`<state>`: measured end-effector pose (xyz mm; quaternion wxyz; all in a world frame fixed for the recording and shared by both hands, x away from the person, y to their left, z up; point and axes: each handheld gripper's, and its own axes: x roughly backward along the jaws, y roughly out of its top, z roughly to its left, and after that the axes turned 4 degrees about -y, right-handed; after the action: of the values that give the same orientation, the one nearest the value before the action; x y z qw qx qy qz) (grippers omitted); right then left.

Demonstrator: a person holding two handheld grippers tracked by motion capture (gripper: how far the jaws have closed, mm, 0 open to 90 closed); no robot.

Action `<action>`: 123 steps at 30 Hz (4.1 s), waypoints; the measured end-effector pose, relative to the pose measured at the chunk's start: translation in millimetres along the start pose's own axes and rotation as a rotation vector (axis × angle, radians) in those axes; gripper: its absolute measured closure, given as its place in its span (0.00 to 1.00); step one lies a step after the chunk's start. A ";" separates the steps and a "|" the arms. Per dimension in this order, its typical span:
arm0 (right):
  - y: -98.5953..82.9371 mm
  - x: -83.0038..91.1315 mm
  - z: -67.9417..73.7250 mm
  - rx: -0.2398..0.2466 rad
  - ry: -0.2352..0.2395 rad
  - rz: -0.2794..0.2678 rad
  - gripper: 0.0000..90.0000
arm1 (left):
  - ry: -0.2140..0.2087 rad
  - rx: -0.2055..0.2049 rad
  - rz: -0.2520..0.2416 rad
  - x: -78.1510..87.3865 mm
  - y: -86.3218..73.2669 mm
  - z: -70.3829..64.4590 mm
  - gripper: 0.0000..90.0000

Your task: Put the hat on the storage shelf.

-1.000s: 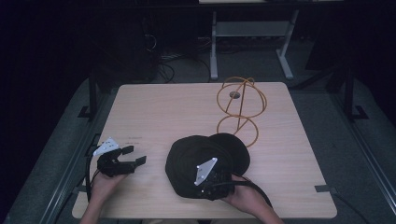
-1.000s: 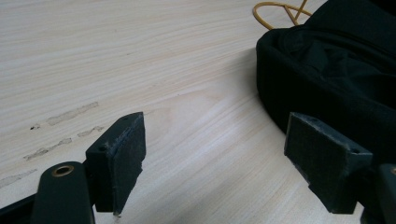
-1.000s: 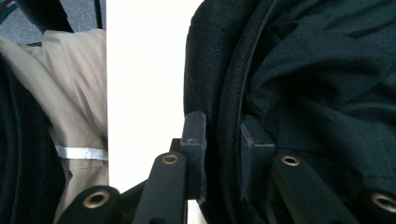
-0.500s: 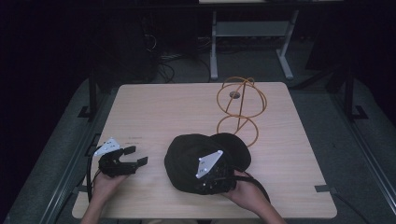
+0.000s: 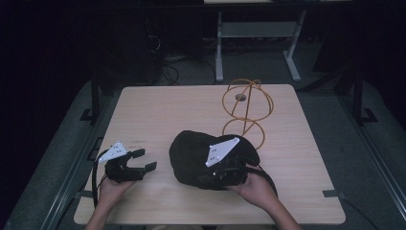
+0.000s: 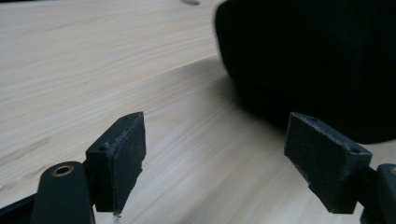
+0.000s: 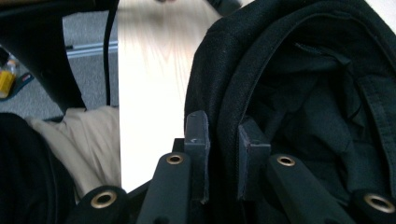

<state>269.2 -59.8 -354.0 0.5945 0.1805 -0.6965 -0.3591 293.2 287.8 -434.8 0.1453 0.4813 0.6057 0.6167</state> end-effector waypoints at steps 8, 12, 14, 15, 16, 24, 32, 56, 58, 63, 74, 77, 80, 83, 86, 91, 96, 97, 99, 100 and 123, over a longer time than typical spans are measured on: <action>12.6 15.6 -7.0 -0.023 -0.021 -0.065 0.86 | -0.083 -0.055 -0.014 -9.1 7.4 -18.4 0.23; 19.7 20.7 -9.7 -0.025 -0.033 -0.079 0.86 | -0.121 -0.098 -0.013 -16.6 12.1 -30.1 0.23; 21.0 21.5 -10.3 -0.027 -0.032 -0.084 0.86 | -0.128 -0.105 -0.011 -18.3 13.2 -32.5 0.23; 23.9 22.6 -11.1 -0.030 -0.031 -0.092 0.86 | -0.131 -0.121 -0.009 -20.0 14.5 -34.4 0.23; 23.9 22.6 -11.1 -0.030 -0.031 -0.092 0.86 | -0.135 -0.128 -0.010 -21.7 15.7 -36.5 0.23; 37.2 23.8 -11.2 -0.020 -0.026 -0.106 0.86 | -0.179 -0.147 -0.049 -31.4 24.8 -46.4 0.23; 48.9 23.1 -6.5 0.008 0.005 -0.121 0.86 | -0.233 -0.131 -0.078 -39.6 30.4 -45.7 0.43; 50.5 44.7 -16.8 -0.076 0.017 -0.238 0.82 | -0.167 -0.243 -0.155 -9.3 83.8 -57.0 0.95; 49.8 47.6 -18.4 -0.083 0.015 -0.252 0.80 | -0.155 -0.261 -0.158 -4.3 94.7 -59.0 0.96; 47.8 50.1 -22.3 -0.094 0.004 -0.286 0.67 | -0.129 -0.314 -0.138 4.6 121.7 -61.8 0.96; 25.0 54.8 -27.6 -0.116 -0.020 -0.327 0.42 | -0.097 -0.302 -0.101 18.5 141.1 -48.9 0.96; 14.6 56.6 -28.7 -0.122 -0.044 -0.320 0.41 | -0.098 -0.280 -0.118 21.4 141.8 -45.2 0.96; 0.9 59.4 -30.6 -0.127 -0.080 -0.308 0.39 | -0.105 -0.268 -0.127 22.2 144.6 -42.6 0.96; -12.8 61.9 -33.8 -0.149 -0.110 -0.286 0.39 | -0.107 -0.260 -0.128 22.0 149.6 -40.8 0.96; -29.6 65.6 -37.4 -0.167 -0.136 -0.278 0.38 | -0.104 -0.263 -0.116 21.4 155.1 -39.2 0.96; -57.7 71.9 -44.7 -0.211 -0.171 -0.266 0.36 | -0.111 -0.240 -0.108 19.9 163.1 -33.3 0.96; -74.2 76.4 -48.2 -0.241 -0.191 -0.264 0.34 | -0.120 -0.229 -0.104 17.5 167.5 -29.3 0.96; -78.0 77.4 -48.8 -0.248 -0.196 -0.263 0.34 | -0.123 -0.226 -0.101 16.4 169.0 -28.2 0.96; -89.9 78.8 -50.1 -0.269 -0.210 -0.256 0.32 | -0.127 -0.219 -0.098 13.9 172.4 -27.5 0.96; -89.9 78.8 -50.1 -0.269 -0.210 -0.256 0.32 | -0.127 -0.219 -0.098 13.9 172.4 -27.5 0.96; -171.9 79.0 -57.9 -0.410 -0.269 -0.170 0.26 | -0.134 -0.195 -0.084 4.6 206.5 -15.3 0.96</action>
<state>276.4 -246.3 -419.6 0.4882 0.0648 -0.6643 -0.5623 362.5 235.7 -246.7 0.2572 0.4791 0.5517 0.6324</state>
